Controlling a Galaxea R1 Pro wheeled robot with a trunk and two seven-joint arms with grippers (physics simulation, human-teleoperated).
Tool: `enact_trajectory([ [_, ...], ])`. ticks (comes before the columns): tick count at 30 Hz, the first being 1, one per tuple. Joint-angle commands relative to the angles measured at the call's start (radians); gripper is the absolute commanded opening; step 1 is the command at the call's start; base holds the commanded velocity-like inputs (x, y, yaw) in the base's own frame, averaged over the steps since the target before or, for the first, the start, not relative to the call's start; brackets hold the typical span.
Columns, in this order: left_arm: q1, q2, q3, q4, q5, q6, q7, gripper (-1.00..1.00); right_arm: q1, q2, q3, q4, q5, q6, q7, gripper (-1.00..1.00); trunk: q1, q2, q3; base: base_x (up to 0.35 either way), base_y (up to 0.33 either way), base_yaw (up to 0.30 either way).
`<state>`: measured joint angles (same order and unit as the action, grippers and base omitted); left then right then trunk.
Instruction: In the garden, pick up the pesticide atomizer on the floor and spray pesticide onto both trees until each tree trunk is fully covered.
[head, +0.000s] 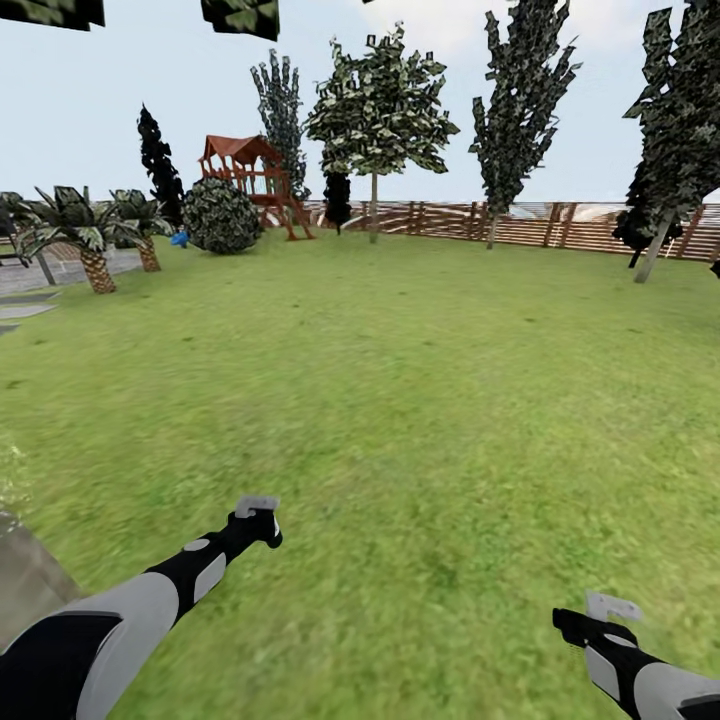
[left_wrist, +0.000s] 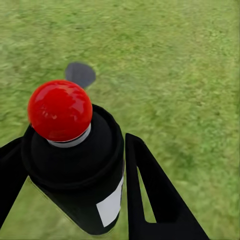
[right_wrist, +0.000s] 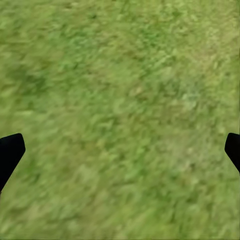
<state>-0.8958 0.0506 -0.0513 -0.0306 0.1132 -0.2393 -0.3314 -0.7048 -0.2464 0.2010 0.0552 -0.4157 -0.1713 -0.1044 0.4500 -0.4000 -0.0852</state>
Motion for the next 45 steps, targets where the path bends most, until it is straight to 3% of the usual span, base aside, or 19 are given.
enact_trajectory([
  [1, 0.0, 0.0, 0.001, 0.0, 0.0, 0.0, 0.0, -1.0, 0.0, 0.001, 0.0, 0.0, 0.0, 0.0, 0.0, 1.0, 0.0, 0.0, 0.0, 0.335, -0.139, 0.0],
  [15, 0.0, 0.0, -0.001, -0.002, 0.002, 0.0, 0.0, -1.0, 0.018, -0.001, 0.0, 0.0, 0.001, 0.005, 0.001, 1.0, 0.0, 0.0, 0.005, 0.338, -0.121, 0.0],
  [17, 0.0, 0.0, -0.001, -0.002, 0.002, 0.0, 0.0, -1.0, 0.083, -0.001, 0.0, 0.0, 0.0, 0.005, 0.001, 1.0, 0.0, 0.0, 0.005, 0.344, -0.087, 0.0],
  [19, 0.0, 0.0, -0.001, -0.002, 0.002, 0.0, 0.0, -1.0, 0.204, 0.013, -0.001, 0.001, -0.002, 0.008, 0.001, 1.0, 0.0, 0.0, 0.005, 0.344, -0.085, 0.0],
  [20, 0.0, 0.0, -0.001, -0.002, 0.002, 0.0, 0.0, -1.0, 0.341, 0.032, 0.0, 0.001, -0.002, 0.009, 0.001, 1.0, 0.0, 0.0, 0.005, 0.344, -0.084, 0.0],
  [21, 0.0, 0.0, -0.001, -0.002, 0.002, 0.0, 0.0, -1.0, 0.402, 0.039, 0.0, 0.001, -0.002, 0.009, 0.002, 1.0, 0.0, 0.0, 0.005, 0.344, -0.084, 0.0],
  [23, 0.0, 0.0, -0.001, -0.002, 0.002, 0.0, 0.0, -1.0, 0.486, 0.05, 0.0, 0.0, -0.002, 0.01, 0.002, 1.0, 0.0, 0.0, 0.005, 0.344, -0.084, 0.0],
  [25, 0.0, 0.0, -0.001, -0.002, 0.002, 0.0, 0.0, -1.0, 0.527, 0.055, 0.0, -0.002, -0.003, 0.007, 0.002, 1.0, 0.0, 0.0, 0.005, 0.344, -0.084, 0.0],
  [45, 0.0, -0.001, -0.001, -0.002, 0.002, 0.0, 0.0, -1.0, 0.547, 0.064, -0.002, -0.002, -0.004, 0.006, 0.002, 1.0, 0.0, 0.0, 0.005, 0.344, -0.084, 0.0],
])
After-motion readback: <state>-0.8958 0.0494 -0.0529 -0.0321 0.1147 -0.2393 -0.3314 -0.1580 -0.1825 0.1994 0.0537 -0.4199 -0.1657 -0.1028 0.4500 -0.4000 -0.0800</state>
